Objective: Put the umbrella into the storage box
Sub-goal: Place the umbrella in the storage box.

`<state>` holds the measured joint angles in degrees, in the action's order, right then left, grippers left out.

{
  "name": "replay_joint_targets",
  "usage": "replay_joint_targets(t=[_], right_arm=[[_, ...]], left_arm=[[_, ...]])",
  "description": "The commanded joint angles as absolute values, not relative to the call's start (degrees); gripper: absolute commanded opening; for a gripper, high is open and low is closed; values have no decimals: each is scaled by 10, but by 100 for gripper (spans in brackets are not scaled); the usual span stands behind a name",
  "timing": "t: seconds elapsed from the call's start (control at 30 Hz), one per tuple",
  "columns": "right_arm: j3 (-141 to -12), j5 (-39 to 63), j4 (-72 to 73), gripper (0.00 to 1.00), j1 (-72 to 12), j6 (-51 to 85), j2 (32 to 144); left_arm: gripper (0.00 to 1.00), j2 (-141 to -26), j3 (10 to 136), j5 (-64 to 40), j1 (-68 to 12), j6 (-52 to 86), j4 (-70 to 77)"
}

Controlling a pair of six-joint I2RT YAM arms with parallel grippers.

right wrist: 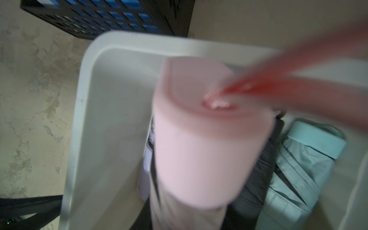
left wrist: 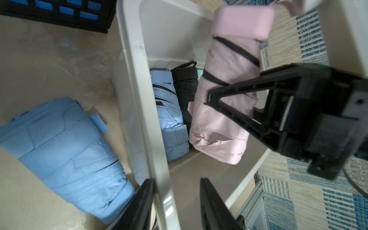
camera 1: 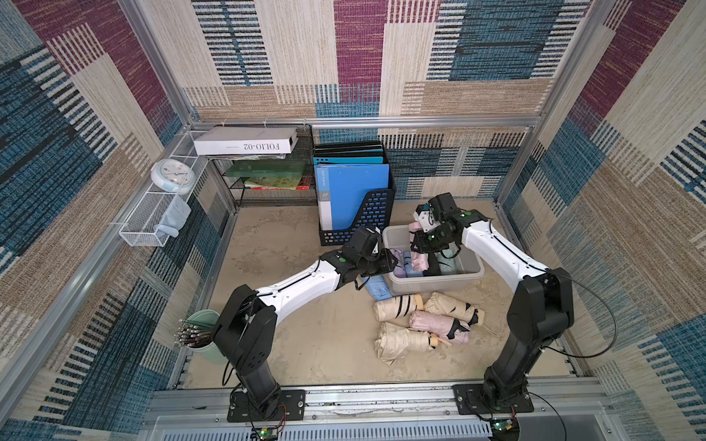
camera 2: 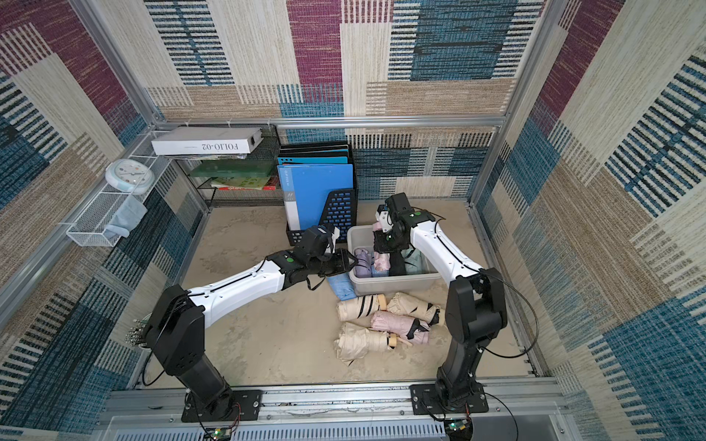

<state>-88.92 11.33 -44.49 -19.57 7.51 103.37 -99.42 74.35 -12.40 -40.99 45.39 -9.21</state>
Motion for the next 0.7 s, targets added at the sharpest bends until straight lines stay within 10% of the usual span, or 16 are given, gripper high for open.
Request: replay_joint_targets(t=[0.0,0.47,0.67], right_arm=[[-892,155,-453,7,-193,58,1047],[-854,321,-412,10,-186,58,1095],[-847,270,-400,50,-181,68,1092]], left_arm=[[36,-1011,753,-147,-409,440,-106],[33,-1024,760,-156,-407,439,-100],[35,-1017,761,-152,-407,437,-97]])
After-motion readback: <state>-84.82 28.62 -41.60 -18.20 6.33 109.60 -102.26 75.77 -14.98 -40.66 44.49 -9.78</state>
